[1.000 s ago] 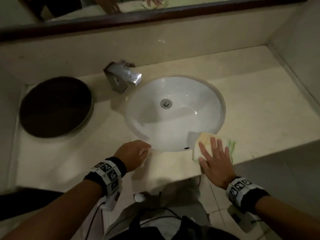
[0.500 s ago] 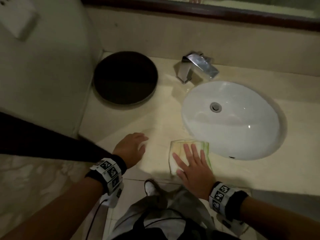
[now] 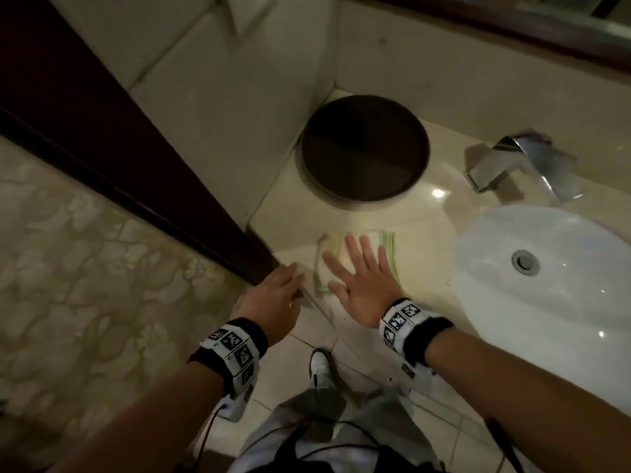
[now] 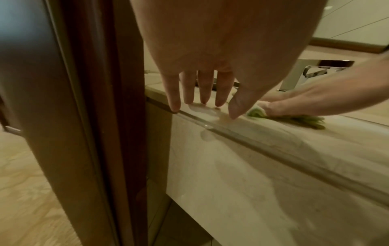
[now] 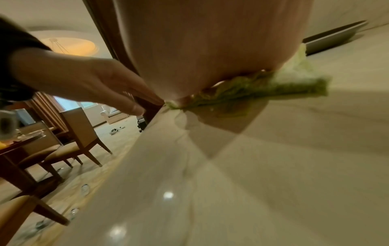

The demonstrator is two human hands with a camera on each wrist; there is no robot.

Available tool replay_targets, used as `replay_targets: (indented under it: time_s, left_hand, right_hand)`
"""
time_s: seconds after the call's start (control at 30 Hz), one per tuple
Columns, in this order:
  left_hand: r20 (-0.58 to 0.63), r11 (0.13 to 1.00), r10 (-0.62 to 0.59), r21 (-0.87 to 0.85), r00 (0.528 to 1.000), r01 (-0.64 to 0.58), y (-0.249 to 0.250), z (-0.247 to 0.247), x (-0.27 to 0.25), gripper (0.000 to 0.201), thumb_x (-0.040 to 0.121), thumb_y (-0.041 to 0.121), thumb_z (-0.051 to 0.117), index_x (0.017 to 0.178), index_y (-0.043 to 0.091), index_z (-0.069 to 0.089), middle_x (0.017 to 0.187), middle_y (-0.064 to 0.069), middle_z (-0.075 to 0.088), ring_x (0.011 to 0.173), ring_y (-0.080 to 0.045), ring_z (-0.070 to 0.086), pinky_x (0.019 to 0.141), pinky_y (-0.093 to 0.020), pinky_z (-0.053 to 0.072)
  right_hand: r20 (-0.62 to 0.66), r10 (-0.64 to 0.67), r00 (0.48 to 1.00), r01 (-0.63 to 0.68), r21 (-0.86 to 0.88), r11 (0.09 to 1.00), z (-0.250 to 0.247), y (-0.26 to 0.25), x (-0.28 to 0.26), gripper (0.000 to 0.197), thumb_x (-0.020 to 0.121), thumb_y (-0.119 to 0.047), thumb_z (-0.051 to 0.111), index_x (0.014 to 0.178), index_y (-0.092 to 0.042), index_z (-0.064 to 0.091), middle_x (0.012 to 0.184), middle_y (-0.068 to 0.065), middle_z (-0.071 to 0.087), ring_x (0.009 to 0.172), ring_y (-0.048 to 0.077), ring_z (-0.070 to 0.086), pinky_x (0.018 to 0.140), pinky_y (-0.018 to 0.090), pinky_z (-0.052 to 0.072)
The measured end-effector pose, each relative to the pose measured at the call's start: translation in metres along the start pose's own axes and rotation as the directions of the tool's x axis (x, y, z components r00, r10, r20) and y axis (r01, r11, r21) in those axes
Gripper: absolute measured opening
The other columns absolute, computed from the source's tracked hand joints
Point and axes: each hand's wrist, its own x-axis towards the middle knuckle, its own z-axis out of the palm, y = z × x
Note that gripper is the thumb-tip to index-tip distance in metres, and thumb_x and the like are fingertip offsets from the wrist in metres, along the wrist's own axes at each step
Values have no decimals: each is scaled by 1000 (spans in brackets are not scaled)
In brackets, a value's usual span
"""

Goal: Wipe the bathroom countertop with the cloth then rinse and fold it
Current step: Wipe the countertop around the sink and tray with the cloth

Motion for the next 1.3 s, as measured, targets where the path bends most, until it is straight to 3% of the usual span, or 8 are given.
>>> replay_targets:
  time_s: [0.2, 0.33, 0.4, 0.6, 0.9, 1.0, 1.1, 1.3]
  left_hand:
    - [-2, 999, -34, -21, 999, 33, 9, -12, -2, 52, 98, 24, 39, 149, 25, 31, 160, 6, 19, 147, -19, 17, 119, -31, 20]
    - [-7, 998, -39, 56, 999, 40, 22, -21, 5, 43, 97, 24, 39, 139, 21, 47, 153, -1, 35, 143, -21, 28, 115, -35, 28]
    - [-54, 996, -39, 76, 998, 43, 31, -25, 10, 40, 96, 25, 41, 135, 21, 52, 148, -3, 42, 139, -20, 33, 112, -34, 32]
    - [101, 988, 69, 129, 992, -82, 60, -29, 47, 55, 101, 42, 35, 152, 24, 23, 162, 2, 9, 148, -20, 7, 117, -36, 18]
    - [272, 947, 112, 263, 956, -186, 83, -31, 102, 75, 95, 60, 35, 153, 33, -5, 160, 1, -18, 148, -29, -11, 115, -60, 11]
    - [314, 937, 115, 279, 942, -208, 87, -31, 104, 70, 97, 55, 34, 152, 35, -5, 160, 3, -21, 147, -29, -15, 112, -66, 9]
    - [363, 950, 96, 243, 927, -194, 92, -38, 108, 71, 96, 51, 39, 152, 36, -2, 160, 4, -19, 147, -29, -16, 111, -66, 8]
    - [392, 950, 77, 250, 917, -187, 95, -42, 113, 74, 95, 46, 46, 152, 35, 0, 161, 3, -15, 147, -30, -13, 110, -67, 12]
  right_hand:
    - [13, -16, 1000, 16, -41, 999, -8, -1, 14, 57, 99, -57, 10, 151, -44, -7, 159, 6, -23, 146, 30, -23, 118, 53, -9]
    - [26, -42, 999, 44, -67, 997, -5, 4, -6, 57, 99, -55, 11, 151, -42, -9, 157, 5, -25, 147, 31, -20, 118, 51, -10]
    - [-16, -57, 998, 55, -82, 995, 4, 14, -30, 58, 99, -55, 14, 153, -39, 0, 160, 8, -14, 148, 34, -9, 118, 51, -6]
    - [-79, 42, 996, -45, -36, 998, 28, 35, -102, 57, 100, -54, 29, 153, -32, 23, 161, 13, 16, 149, 35, 10, 115, 57, 20]
    - [-86, 126, 988, -126, 11, 992, 23, 50, -89, 59, 99, -52, 31, 151, -23, 32, 159, 16, 21, 147, 36, 18, 114, 58, 23]
    - [-81, 239, 968, -233, 72, 970, 2, 73, -54, 63, 97, -53, 22, 153, -25, 24, 161, 16, 13, 147, 37, 13, 116, 57, 16]
    - [5, 332, 943, -332, 57, 942, -24, 106, -12, 63, 98, -55, 12, 154, -32, -4, 161, 11, -15, 149, 32, -11, 120, 51, -1]
    - [71, 430, 900, -434, 55, 899, -62, 147, 48, 64, 98, -55, 12, 153, -31, -11, 159, 12, -23, 147, 33, -18, 119, 52, -5]
